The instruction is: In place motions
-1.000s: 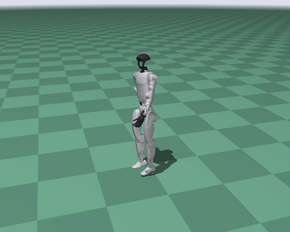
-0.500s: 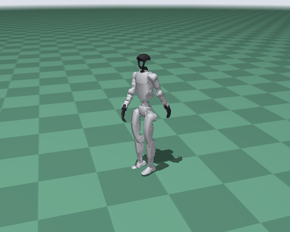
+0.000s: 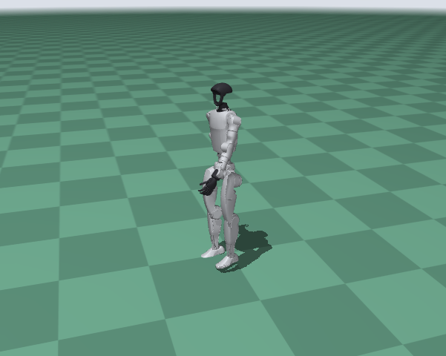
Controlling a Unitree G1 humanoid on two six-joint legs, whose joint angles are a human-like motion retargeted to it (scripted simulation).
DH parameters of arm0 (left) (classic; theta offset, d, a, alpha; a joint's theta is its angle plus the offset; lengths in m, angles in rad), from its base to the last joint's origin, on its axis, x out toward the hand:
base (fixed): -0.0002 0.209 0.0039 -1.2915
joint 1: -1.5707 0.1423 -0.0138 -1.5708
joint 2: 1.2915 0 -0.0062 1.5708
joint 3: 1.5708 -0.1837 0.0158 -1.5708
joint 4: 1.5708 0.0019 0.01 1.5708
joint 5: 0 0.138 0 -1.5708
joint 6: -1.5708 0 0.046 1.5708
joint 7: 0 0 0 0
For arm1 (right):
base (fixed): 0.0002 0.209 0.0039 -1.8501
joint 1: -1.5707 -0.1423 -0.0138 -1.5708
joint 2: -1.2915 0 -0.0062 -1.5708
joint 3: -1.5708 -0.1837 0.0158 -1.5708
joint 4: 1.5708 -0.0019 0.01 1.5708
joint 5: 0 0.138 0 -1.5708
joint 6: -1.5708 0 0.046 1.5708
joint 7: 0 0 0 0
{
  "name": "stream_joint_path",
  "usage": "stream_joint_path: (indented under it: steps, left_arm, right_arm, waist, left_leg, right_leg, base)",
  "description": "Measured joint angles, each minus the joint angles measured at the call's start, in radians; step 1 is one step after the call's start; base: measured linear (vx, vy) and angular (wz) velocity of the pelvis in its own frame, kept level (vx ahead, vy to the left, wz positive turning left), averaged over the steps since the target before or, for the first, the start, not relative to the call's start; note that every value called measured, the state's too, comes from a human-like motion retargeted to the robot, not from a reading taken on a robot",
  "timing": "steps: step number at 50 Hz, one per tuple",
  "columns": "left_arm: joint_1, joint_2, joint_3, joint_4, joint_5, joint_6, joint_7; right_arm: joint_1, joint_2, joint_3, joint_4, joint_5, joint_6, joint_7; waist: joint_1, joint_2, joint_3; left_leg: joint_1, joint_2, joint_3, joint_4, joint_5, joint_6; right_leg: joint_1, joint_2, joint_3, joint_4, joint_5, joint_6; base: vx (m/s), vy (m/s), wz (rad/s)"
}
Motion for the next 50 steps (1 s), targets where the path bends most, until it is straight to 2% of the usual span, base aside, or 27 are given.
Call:
stream_joint_path:
  steps: [8, 13, 16, 20, 24, 28, 32, 36, 41, 48, 50]
  left_arm:
    - [0.001, -0.034, 0.002, 0.001, -0.038, -0.030, -0.024]
    - [0.107, -0.018, -0.021, 0.126, 0.068, -0.001, -0.018]
    - [0.194, -0.016, -0.010, 0.233, 0.140, 0.042, 0.004]
    - [0.369, -0.040, 0.075, 0.359, 0.169, 0.112, 0.078]
    - [0.594, -0.088, 0.184, 0.370, 0.132, 0.124, 0.092]
    - [0.772, -0.117, 0.282, 0.367, 0.137, 0.134, 0.065]
    - [0.852, -0.119, 0.327, 0.379, 0.121, 0.163, 0.075]
    - [0.847, -0.115, 0.343, 0.360, 0.098, 0.168, 0.074]
    - [0.747, -0.124, 0.323, 0.304, 0.066, 0.136, 0.054]
    - [0.527, -0.145, 0.214, 0.184, 0.007, 0.051, 0.135]
    - [0.465, -0.143, 0.176, 0.156, -0.016, 0.037, 0.135]
  right_arm:
    - [0.011, 0.017, -0.014, 0.000, 0.068, 0.031, -0.041]
    - [-0.140, 0.080, 0.074, 0.000, 0.103, 0.018, -0.006]
    - [-0.270, 0.114, 0.155, 0.000, 0.078, -0.011, 0.038]
    - [-0.458, 0.164, 0.265, -0.083, 0.015, -0.055, 0.127]
    - [-0.589, 0.214, 0.332, -0.234, 0.007, -0.104, 0.191]
    - [-0.654, 0.251, 0.360, -0.384, 0.066, -0.141, 0.243]
    - [-0.666, 0.269, 0.348, -0.474, 0.118, -0.159, 0.312]
    - [-0.635, 0.259, 0.331, -0.488, 0.110, -0.158, 0.344]
    - [-0.565, 0.222, 0.306, -0.360, 0.000, -0.135, 0.278]
    - [-0.443, 0.146, 0.224, -0.011, -0.110, 0.021, 0.158]
    - [-0.364, 0.125, 0.193, 0.000, -0.108, 0.069, 0.131]
  waist:
    - [0.007, 0.021, -0.003]
    - [0.020, 0.032, -0.010]
    - [0.031, 0.034, -0.011]
    - [0.032, 0.035, -0.014]
    - [0.021, 0.037, -0.016]
    - [0.021, 0.036, -0.015]
    - [0.031, 0.026, -0.013]
    - [0.043, 0.011, -0.011]
    - [0.063, -0.004, -0.006]
    - [0.074, -0.012, -0.002]
    - [0.194, -0.010, 0.015]
  left_leg:
    - [-0.006, 0.001, -0.015, -0.001, 0.002, 0.003]
    - [-0.010, -0.001, -0.039, -0.002, 0.006, 0.002]
    - [-0.005, -0.003, -0.045, -0.004, 0.006, 0.002]
    - [-0.001, -0.003, -0.047, -0.007, 0.004, 0.000]
    - [-0.002, -0.001, -0.048, -0.008, 0.000, -0.002]
    - [-0.004, -0.002, -0.054, -0.005, -0.003, -0.004]
    - [-0.008, -0.009, -0.073, 0.001, -0.001, -0.005]
    - [-0.012, -0.019, -0.094, 0.005, 0.004, -0.006]
    - [-0.014, -0.028, -0.099, 0.008, 0.007, -0.001]
    - [-0.019, -0.037, -0.085, 0.003, 0.015, 0.014]
    - [-0.048, -0.021, 0.049, 0.019, 0.027, 0.032]
  right_leg:
    - [0.004, 0.004, -0.013, -0.003, -0.005, -0.004]
    - [0.010, 0.008, -0.026, -0.006, -0.009, -0.004]
    - [0.013, 0.009, -0.026, -0.006, -0.009, -0.004]
    - [0.011, 0.011, -0.021, -0.004, -0.008, -0.002]
    - [0.005, 0.016, -0.013, -0.002, -0.007, 0.001]
    - [0.005, 0.017, -0.012, -0.002, -0.007, 0.002]
    - [0.011, 0.011, -0.024, -0.004, -0.007, 0.005]
    - [0.019, 0.003, -0.041, -0.007, -0.008, 0.008]
    - [0.022, -0.008, -0.054, -0.009, -0.005, 0.015]
    - [0.016, -0.023, -0.064, -0.004, -0.005, 0.033]
    - [0.001, 0.000, 0.058, -0.004, 0.013, 0.030]
  base:
    - [0.00, 0.01, 0.06]
    - [-0.01, 0.02, 0.25]
    - [0.00, 0.00, 0.00]
    - [0.00, 0.00, 0.00]
    - [0.00, 0.00, 0.00]
    - [0.00, 0.00, 0.00]
    - [0.01, 0.00, 0.26]
    - [0.01, -0.01, 0.29]
    - [0.01, 0.03, 0.00]
    - [0.03, 0.05, -0.20]
    - [0.07, 0.09, -1.51]
